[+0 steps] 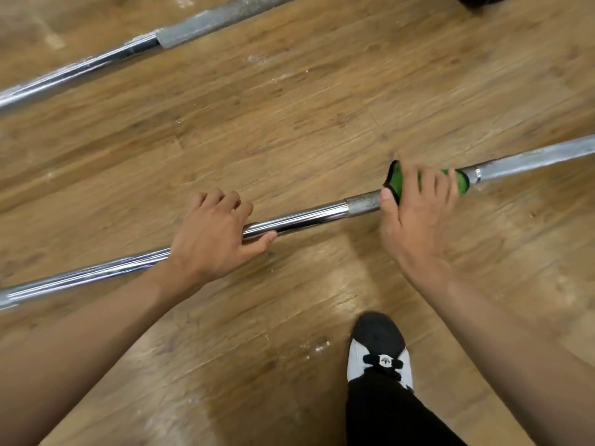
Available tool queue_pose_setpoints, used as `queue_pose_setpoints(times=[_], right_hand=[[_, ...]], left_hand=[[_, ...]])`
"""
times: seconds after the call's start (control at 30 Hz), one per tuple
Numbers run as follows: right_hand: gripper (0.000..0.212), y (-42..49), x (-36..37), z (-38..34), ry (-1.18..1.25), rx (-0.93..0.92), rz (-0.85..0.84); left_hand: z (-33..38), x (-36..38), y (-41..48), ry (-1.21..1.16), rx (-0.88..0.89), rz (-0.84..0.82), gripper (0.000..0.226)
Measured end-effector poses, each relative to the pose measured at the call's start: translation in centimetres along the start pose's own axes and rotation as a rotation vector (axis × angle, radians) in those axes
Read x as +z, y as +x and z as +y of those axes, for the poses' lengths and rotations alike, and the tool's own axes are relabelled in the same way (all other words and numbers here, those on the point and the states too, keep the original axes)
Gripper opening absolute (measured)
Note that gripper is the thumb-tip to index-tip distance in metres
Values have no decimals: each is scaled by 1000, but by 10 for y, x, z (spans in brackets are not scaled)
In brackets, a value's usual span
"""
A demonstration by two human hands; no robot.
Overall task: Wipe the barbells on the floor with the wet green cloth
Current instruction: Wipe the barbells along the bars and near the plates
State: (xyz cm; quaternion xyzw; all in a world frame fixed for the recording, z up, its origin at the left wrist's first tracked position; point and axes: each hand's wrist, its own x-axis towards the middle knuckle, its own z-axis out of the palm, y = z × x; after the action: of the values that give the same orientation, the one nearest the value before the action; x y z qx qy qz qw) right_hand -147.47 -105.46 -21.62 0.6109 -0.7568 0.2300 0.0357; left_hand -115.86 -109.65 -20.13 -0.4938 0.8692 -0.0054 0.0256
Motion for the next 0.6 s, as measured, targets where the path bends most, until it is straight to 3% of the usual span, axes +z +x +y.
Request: queue_pose_setpoints(times=[0.17, 0.27, 0.43, 0.6], right_hand=[[62, -34, 8, -85, 60, -308, -122], [57, -21, 7, -71, 2, -418, -147], [57, 6, -3, 12, -20, -235, -86], [63, 15, -9, 20, -10, -265, -33]], left_hand=[[-3, -8, 2, 28, 5, -62, 73], [-4, -10, 3, 51, -7, -81, 77], [-6, -12, 2, 65, -30, -80, 80], [-7, -11, -4, 65, -75, -1, 77]])
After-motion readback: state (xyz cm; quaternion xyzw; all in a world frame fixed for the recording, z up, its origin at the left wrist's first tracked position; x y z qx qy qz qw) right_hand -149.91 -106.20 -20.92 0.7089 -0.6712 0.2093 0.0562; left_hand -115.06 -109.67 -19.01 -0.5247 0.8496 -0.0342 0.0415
